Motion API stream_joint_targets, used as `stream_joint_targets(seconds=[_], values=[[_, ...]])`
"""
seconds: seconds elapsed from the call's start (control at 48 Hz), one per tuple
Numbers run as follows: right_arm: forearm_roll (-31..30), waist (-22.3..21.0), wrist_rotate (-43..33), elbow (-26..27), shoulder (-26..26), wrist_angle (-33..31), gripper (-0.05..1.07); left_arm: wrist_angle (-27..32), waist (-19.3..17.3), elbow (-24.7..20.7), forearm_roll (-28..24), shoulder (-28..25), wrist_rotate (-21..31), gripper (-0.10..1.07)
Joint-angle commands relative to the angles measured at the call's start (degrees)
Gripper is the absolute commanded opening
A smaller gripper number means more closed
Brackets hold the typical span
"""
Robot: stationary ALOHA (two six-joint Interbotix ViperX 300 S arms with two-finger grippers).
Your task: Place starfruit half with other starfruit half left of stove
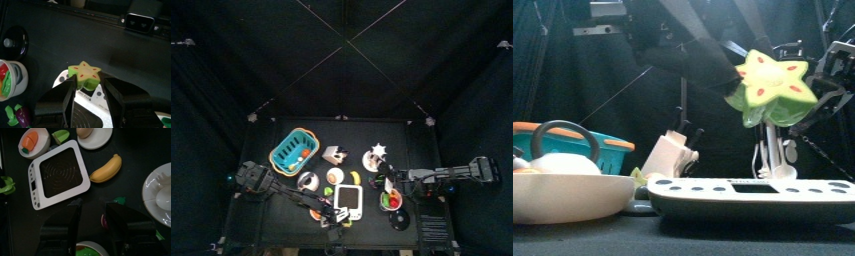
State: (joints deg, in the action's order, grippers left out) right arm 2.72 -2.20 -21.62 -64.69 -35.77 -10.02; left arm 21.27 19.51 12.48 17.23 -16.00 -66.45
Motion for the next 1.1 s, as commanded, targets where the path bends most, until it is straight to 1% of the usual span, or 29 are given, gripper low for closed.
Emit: stream_joint_targets(seconds=[0.0,0.104,0.229,0.312,0.396,0.5,0.583,0.688,0.833,0.958,1.083], values=[[0.2,-0.1,0.0,0.8,-0.2,0.5,0.75,-1.7,-1.4,0.6,1.3,3.4,2.4,0.71],[0.1,-0.1,0.0,0.7,-0.2,0.5,0.75,-3.3,-2.9,3.6,2.2,6.9,6.4,0.71],[0.1,-0.2,0.0,0.4,-0.2,0.5,0.75,-8.3,-4.7,8.6,3.0,11.0,11.7,0.71],[0.2,-0.2,0.0,0.3,-0.2,0.6,0.75,-10.6,-6.2,12.7,2.7,12.4,13.3,0.71],[0.2,-0.2,0.0,0.2,0.0,0.7,0.75,-10.6,-7.7,16.0,3.3,13.2,14.2,0.71],[0.2,-0.2,0.0,0.0,0.1,0.8,0.75,-11.4,-9.5,19.2,6.6,14.6,15.9,0.71],[-0.1,-0.2,0.1,0.0,0.2,0.8,0.75,-11.8,-10.7,21.1,8.2,16.2,16.3,0.71],[-0.3,-0.4,0.1,0.0,0.2,0.8,0.75,-11.5,-12.2,23.1,8.3,19.3,16.3,0.71],[-0.7,-0.7,0.2,-0.1,0.2,0.8,0.75,-11.6,-15.6,27.5,8.6,24.4,16.5,0.72],[-1.5,-1.2,0.1,-0.1,0.2,0.9,0.75,-11.9,-17.1,30.4,10.1,25.8,16.6,0.73],[-1.7,-1.8,0.2,-0.1,0.3,0.9,0.75,-11.5,-18.5,31.9,12.1,25.8,16.6,0.77]])
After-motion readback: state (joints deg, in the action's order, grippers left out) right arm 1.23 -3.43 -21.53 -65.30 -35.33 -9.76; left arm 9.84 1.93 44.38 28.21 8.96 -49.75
